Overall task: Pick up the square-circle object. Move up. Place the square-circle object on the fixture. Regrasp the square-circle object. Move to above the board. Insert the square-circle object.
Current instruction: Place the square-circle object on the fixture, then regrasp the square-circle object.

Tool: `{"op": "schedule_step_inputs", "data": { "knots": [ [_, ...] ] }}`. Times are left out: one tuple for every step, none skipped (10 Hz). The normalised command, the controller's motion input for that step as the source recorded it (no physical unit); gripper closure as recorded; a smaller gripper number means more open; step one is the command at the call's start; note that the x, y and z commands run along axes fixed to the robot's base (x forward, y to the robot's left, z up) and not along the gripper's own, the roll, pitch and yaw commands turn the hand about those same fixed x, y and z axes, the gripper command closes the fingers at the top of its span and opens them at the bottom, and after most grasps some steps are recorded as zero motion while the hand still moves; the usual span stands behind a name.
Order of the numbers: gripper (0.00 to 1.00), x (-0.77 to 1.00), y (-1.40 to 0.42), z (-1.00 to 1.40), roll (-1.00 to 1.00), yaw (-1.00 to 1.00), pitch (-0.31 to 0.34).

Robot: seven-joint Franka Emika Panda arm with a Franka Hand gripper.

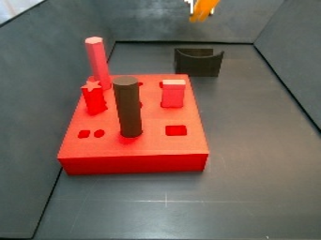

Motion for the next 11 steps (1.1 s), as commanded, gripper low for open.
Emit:
{"op": "schedule_step_inputs", "data": {
  "knots": [
    [1.00,0.16,0.14,-1.00,-0.91,-0.22,0.167],
    [1.00,0.16,0.14,-1.00,-0.70,-0.23,0.097],
    [1.00,0.16,0.14,-1.00,-0.59,-0.22,0.062],
    [1.00,0.17,0.14,-1.00,-0.37,-0.20,0.018],
    [1.00,0.18,0.14,-1.00,-0.28,-0.19,-0.001],
    [1.00,0.16,0.11,-0.82,-0.20,-0.15,-0.030],
    [1.00,0.12,0.09,-0.54,-0.17,-0.12,-0.055],
    [1.00,0.10,0.07,-0.35,-0.15,-0.10,-0.065],
    [1.00,0.09,0.05,-0.18,-0.14,-0.07,-0.074],
    [0.00,0.00,0.00,0.00,0.00,0.00,0.000],
    [0.00,0.00,0.00,1.00,0.00,0.00,-0.011]
  ]
}}
